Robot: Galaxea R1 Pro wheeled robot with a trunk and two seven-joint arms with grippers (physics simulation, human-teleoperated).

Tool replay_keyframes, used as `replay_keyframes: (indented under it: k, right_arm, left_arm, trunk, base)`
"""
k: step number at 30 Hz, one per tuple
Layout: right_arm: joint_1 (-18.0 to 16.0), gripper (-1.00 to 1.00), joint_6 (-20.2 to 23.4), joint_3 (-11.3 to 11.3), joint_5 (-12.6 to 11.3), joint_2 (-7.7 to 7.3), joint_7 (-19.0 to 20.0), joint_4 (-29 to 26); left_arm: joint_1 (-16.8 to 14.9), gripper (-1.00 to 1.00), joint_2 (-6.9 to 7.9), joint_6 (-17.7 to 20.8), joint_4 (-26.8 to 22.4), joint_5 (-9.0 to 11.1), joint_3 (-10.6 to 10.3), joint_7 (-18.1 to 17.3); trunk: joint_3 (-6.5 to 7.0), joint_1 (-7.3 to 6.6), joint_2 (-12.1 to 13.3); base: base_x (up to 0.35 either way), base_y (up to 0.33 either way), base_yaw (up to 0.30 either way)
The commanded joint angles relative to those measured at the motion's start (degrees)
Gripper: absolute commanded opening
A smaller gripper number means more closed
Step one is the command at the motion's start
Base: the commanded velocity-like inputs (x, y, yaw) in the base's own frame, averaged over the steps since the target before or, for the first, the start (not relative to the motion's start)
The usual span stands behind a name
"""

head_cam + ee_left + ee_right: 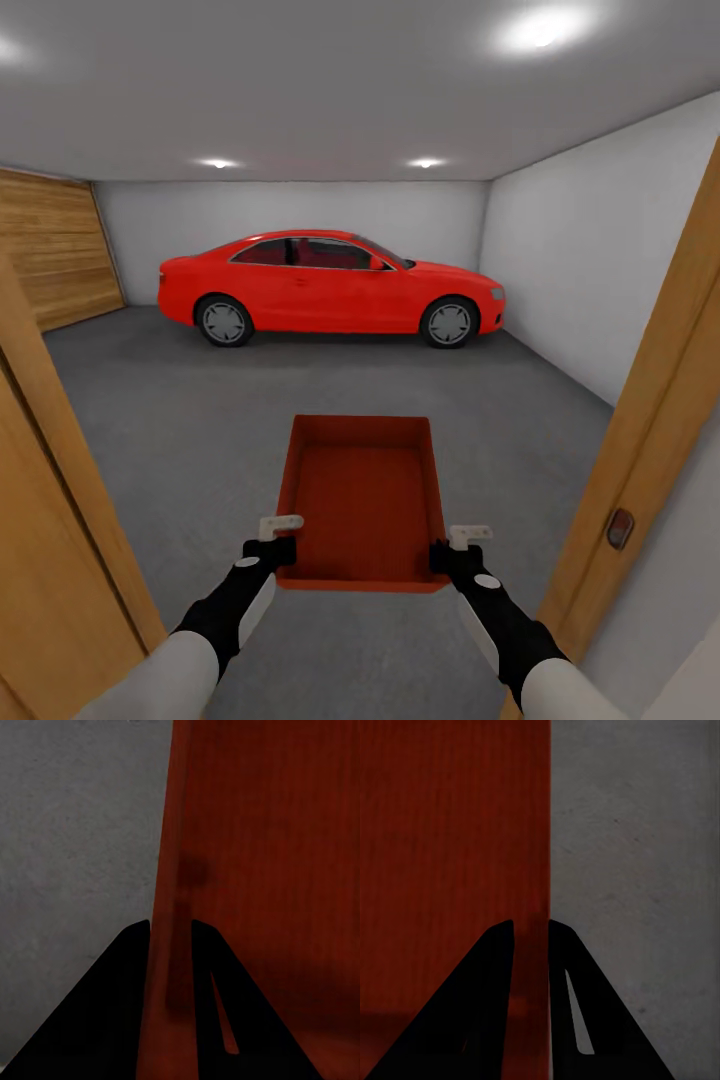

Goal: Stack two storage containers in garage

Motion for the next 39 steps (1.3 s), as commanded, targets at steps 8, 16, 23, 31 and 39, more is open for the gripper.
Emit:
replay_keyframes:
  k: [8,16,23,31,39]
  right_arm:
    - [-0.04,-1.00,0.09,0.66,-0.94,-0.17,-0.76,-0.18]
    - [-0.04,-1.00,0.02,0.97,-1.28,-0.17,-0.82,-0.18]
    - [-0.04,-1.00,0.01,1.03,-1.33,-0.17,-0.84,-0.18]
    - [-0.06,-1.00,0.01,1.04,-1.34,-0.17,-0.85,-0.18]
    - [-0.04,-1.00,0.01,0.41,-0.63,-0.17,-0.85,-0.18]
  left_arm:
    - [-0.03,-1.00,0.09,0.25,0.29,0.81,-0.09,0.73]
    - [-0.03,-1.00,0.09,0.25,0.29,0.81,-0.25,0.72]
    - [-0.03,-1.00,0.09,0.25,0.29,0.80,-0.20,0.72]
    - [-0.03,-1.00,0.09,0.25,0.29,0.81,-0.20,0.73]
    - [-0.03,-1.00,0.09,0.25,0.29,0.87,-0.14,0.73]
  trunk:
    - [-0.07,0.01,-0.05]
    - [-0.07,0.01,-0.05]
    - [-0.07,0.01,-0.05]
    - [-0.07,0.01,-0.05]
    - [-0.07,0.01,-0.05]
  base:
    - [0.123,0.002,-0.003]
    - [0.321,0.000,0.000]
    - [0.321,0.000,0.000]
    - [0.320,0.000,0.000]
    - [0.321,0.000,0.000]
